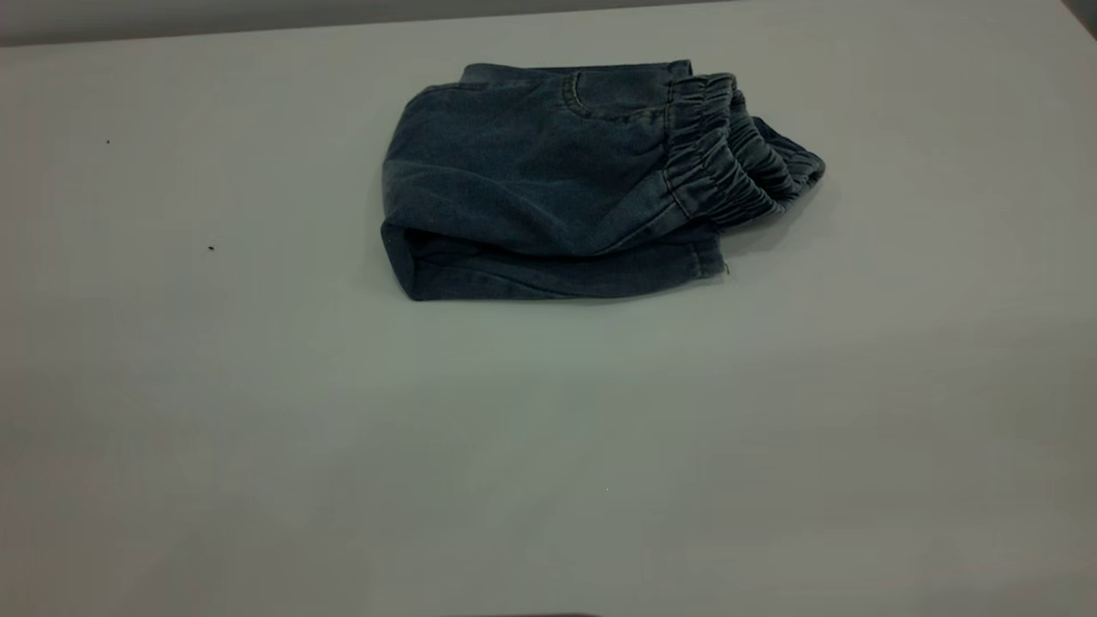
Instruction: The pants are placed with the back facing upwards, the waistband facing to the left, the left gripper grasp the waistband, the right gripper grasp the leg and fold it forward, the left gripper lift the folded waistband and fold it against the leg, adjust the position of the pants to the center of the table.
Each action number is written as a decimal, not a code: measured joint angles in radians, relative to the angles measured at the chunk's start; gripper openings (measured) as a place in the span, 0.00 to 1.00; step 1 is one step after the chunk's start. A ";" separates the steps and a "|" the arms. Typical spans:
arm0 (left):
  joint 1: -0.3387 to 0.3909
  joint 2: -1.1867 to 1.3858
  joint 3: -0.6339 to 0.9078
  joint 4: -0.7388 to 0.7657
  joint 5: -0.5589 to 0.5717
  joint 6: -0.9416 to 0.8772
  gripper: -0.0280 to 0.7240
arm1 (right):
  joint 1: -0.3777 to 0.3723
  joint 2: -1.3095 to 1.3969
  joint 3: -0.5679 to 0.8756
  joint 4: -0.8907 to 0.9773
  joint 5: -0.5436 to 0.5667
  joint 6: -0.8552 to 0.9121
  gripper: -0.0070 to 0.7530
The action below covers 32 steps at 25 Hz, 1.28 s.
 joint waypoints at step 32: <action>0.000 -0.053 0.287 0.004 -0.046 -0.119 0.77 | 0.000 0.000 0.194 -0.088 -0.105 0.006 0.64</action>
